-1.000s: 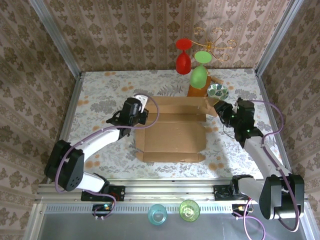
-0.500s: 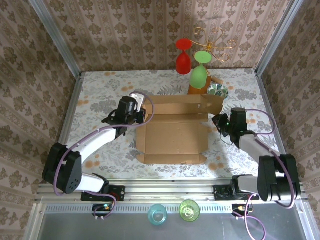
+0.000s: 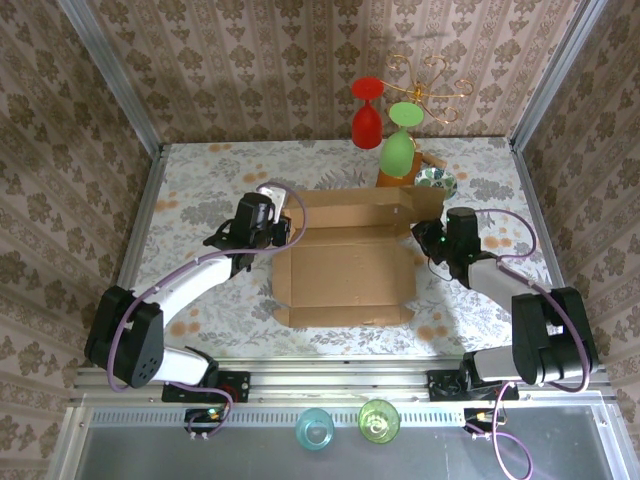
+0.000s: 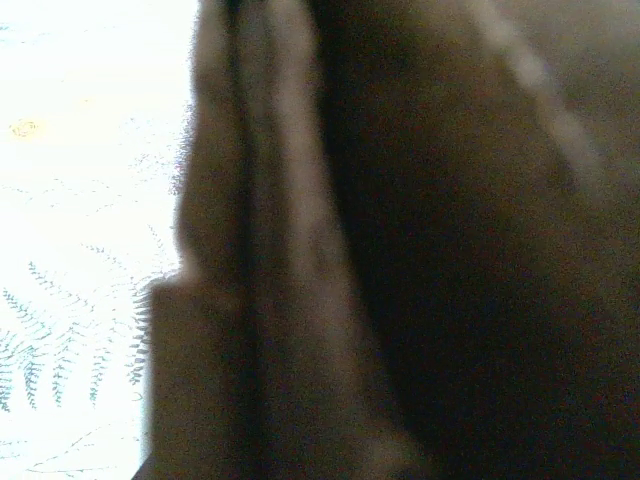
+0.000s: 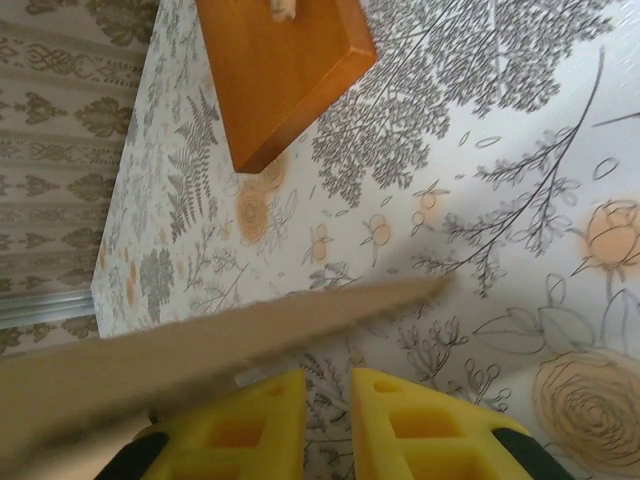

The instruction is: Fold the paper box

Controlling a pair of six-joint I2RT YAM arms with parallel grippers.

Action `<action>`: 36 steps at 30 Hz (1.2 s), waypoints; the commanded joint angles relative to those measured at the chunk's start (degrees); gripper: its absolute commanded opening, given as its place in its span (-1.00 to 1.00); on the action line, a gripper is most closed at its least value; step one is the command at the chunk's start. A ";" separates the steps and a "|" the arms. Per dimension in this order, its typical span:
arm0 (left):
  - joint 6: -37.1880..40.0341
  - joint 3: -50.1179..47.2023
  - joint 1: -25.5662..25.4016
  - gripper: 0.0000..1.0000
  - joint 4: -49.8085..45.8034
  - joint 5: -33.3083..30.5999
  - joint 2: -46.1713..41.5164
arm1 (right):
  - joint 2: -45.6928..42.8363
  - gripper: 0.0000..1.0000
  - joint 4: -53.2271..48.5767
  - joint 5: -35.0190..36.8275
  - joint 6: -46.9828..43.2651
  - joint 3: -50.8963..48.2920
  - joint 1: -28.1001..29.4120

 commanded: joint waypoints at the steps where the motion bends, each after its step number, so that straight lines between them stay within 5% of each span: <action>1: -2.86 0.97 0.17 -1.00 1.85 -0.63 -0.06 | -1.84 -0.59 1.03 2.50 2.52 -0.17 1.19; 25: -4.27 1.48 -0.59 -1.00 3.19 -0.88 0.85 | 5.91 -0.65 -5.69 11.27 2.39 7.09 11.79; 36: 0.30 1.96 4.22 -1.00 -0.01 2.99 0.57 | -8.67 -0.42 -11.28 5.61 -11.60 9.07 9.33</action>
